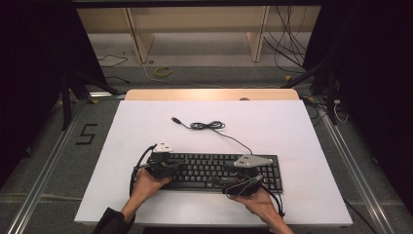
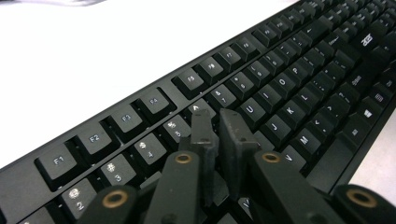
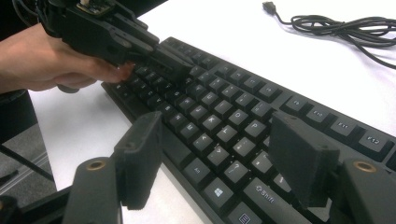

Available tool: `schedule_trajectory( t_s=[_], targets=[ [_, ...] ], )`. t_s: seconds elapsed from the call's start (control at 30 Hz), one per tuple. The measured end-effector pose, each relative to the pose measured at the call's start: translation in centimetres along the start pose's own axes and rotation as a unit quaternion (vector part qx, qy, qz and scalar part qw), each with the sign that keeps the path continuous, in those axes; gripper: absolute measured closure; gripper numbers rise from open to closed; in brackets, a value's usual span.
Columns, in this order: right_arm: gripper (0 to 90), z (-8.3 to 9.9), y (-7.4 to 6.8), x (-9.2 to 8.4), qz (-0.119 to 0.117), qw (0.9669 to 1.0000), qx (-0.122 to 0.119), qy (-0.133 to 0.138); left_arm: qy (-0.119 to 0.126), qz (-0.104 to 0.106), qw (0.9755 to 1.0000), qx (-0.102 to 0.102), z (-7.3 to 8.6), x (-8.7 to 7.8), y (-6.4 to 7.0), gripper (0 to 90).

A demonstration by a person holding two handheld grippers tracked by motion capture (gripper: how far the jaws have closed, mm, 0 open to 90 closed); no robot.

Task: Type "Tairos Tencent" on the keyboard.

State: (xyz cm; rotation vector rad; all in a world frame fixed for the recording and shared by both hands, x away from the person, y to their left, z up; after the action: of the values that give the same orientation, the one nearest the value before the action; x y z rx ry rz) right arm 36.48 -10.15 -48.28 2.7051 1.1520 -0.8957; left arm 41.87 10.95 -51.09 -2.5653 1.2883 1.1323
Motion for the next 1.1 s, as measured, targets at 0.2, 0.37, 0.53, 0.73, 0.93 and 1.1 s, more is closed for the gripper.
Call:
schedule_trajectory(
  t_s=[0.2, 0.37, 0.53, 0.73, 0.93, 1.1],
  targets=[
    [35.9, 0.0, 0.1, -0.1, 0.001, 1.0, 0.002, 0.001, 0.005, 0.007, 1.0, -0.005, -0.1, -0.4, 0.0, 78.9],
    [35.7, -0.1, 0.2, -0.2, 0.003, 1.0, 0.003, 0.002, 0.008, 0.017, 0.9998, -0.009, -0.2, -0.6, 0.2, 72.3],
    [35.1, -0.1, 0.4, -0.3, 0.005, 1.0, 0.002, 0.004, 0.01, 0.028, 0.9994, -0.015, -0.3, -0.8, 0.4, 62.5],
    [34.8, -0.1, 0.6, -0.6, 0.007, 0.9999, 0.004, 0.008, 0.018, 0.041, 0.9988, -0.021, -0.4, -1.2, 0.6, 47.8],
    [34.6, 0.0, 0.8, -0.9, 0.009, 0.9999, 0.005, 0.01, 0.037, 0.05, 0.9978, -0.024, -0.6, -1.9, 0.8, 39.7],
    [34.5, 0.1, 1.0, -1.1, 0.011, 0.9999, 0.006, 0.01, 0.052, 0.058, 0.9967, -0.022, -0.5, -2.6, 1.1, 36.4]
  ],
)
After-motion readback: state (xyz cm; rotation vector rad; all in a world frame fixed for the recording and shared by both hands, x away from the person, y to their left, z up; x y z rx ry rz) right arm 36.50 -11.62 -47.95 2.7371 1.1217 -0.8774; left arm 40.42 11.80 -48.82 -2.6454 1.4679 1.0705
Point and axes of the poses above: each handheld gripper's, and its own axes: x roughly forward along the jaws, z roughly out of its underside, y roughly to its right, the point moved 6 cm from there along x, roughly forward along the jaws, and after that the axes turned 6 degrees about z, right-handed, at the moved point
